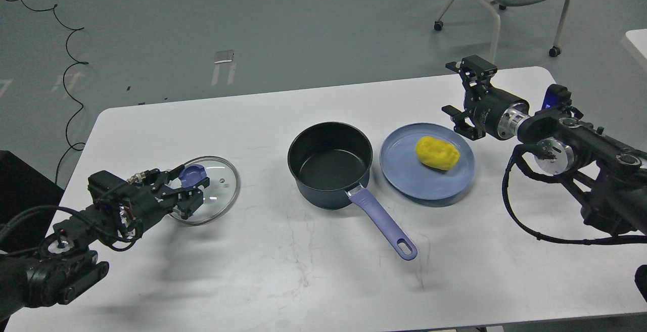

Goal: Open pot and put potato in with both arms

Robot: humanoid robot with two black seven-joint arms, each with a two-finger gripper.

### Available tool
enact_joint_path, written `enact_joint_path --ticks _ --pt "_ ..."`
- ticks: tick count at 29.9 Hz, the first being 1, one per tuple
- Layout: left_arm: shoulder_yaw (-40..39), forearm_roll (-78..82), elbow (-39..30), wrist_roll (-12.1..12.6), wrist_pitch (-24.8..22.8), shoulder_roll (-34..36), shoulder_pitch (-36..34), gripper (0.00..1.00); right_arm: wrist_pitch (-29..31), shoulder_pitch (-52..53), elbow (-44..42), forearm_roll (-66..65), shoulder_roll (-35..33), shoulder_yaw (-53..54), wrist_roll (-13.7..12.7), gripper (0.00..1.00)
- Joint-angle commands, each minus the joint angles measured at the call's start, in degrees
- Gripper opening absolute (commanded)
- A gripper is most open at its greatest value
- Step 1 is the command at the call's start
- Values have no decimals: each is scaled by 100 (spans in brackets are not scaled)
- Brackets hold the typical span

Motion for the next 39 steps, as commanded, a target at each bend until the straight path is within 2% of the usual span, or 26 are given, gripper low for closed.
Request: enact_joint_path --ticks 1,7,12,16,18,20,22,24,25,29,30,31,33,35,39 --pt "-7 -4 0 3 4 2 -11 97 1 -1 -1 0 0 3 -1 100" --pt "-24 -310 -52 3 4 2 -64 97 18 130 69 -26 -18 -75 -1 100" --pt "-33 -1330 -237 3 4 11 -231 98 27 675 140 -578 -210 -866 52 100" --pt "-42 -2558 -597 3 4 90 -748 98 27 1201 368 -1991 -501 -1805 447 100" --pt "-155 -3025 -606 3 4 107 -933 98 27 1343 368 -2458 -518 -2079 483 100" --pt "-462 -3877 -606 3 -833 107 -1101 98 27 1562 377 -3397 -694 -2527 526 100" --pt "-918 -5017 -545 3 -2183 151 -1241 98 18 1887 377 -4469 -974 -3114 964 100" --pt "-1113 -5478 -536 3 -2741 195 -1321 98 18 2011 377 -4841 -1002 -3388 1229 100" --pt "-1314 -5854 -536 3 -3179 221 -1356 98 -8 2107 386 -5112 -1011 -3677 1386 100" --pt "-2034 -6673 -536 3 -3850 239 -1330 98 -175 2310 386 -5588 -1028 -4319 1572 100" --pt "-2280 -6875 -536 234 -3999 248 -1295 98 -201 2345 386 -5685 -1028 -4495 1599 100" --pt "-2283 -6877 -536 236 -4001 248 -1295 98 -202 2345 386 -5686 -1028 -4497 1599 100" --pt "-2589 -7245 -536 971 -4132 239 -1207 98 -193 2354 342 -5870 -1020 -4812 1625 98" --pt "-2704 -7430 -536 1281 -4132 230 -1154 98 -201 2407 246 -6028 -1020 -5067 1625 97" --pt "-2714 -7475 -536 1335 -4167 248 -1137 98 -193 2468 149 -6099 -976 -5349 1634 97"
